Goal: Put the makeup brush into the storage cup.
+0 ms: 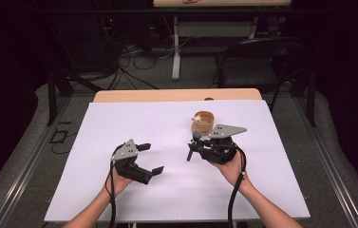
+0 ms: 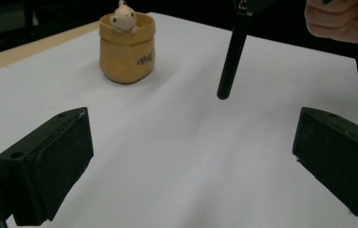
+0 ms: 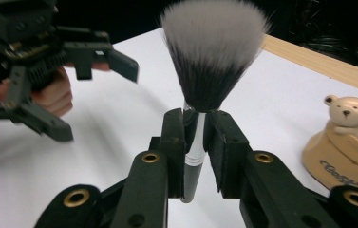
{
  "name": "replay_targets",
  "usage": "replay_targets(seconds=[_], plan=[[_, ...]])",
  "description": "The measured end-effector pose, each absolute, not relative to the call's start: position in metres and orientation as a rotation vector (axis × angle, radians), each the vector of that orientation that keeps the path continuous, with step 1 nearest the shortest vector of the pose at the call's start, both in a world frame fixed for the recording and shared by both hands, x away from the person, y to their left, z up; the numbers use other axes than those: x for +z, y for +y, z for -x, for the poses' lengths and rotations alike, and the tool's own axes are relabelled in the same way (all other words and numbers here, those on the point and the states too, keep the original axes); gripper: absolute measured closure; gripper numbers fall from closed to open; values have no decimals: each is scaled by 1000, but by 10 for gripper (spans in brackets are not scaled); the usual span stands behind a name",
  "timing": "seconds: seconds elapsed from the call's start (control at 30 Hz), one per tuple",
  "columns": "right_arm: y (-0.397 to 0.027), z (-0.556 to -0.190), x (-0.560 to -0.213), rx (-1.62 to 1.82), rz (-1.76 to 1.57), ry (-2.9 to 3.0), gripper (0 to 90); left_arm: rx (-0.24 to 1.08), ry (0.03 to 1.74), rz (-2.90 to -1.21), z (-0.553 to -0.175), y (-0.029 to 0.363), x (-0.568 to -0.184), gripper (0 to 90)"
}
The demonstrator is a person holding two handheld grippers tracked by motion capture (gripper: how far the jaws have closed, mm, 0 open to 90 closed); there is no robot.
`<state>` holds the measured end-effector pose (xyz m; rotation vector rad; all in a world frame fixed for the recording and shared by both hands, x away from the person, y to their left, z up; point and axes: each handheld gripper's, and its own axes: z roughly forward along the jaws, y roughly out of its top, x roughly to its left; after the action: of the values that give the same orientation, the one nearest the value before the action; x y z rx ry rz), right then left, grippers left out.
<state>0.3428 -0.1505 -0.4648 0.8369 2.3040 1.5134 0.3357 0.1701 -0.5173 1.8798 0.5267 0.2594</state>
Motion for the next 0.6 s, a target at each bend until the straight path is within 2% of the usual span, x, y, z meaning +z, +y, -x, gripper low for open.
replay_targets(seconds=[0.6], plan=[[-172, -347, -463, 1434, -879, 2290, 775, 313, 549, -1817, -321, 204, -518, 0]])
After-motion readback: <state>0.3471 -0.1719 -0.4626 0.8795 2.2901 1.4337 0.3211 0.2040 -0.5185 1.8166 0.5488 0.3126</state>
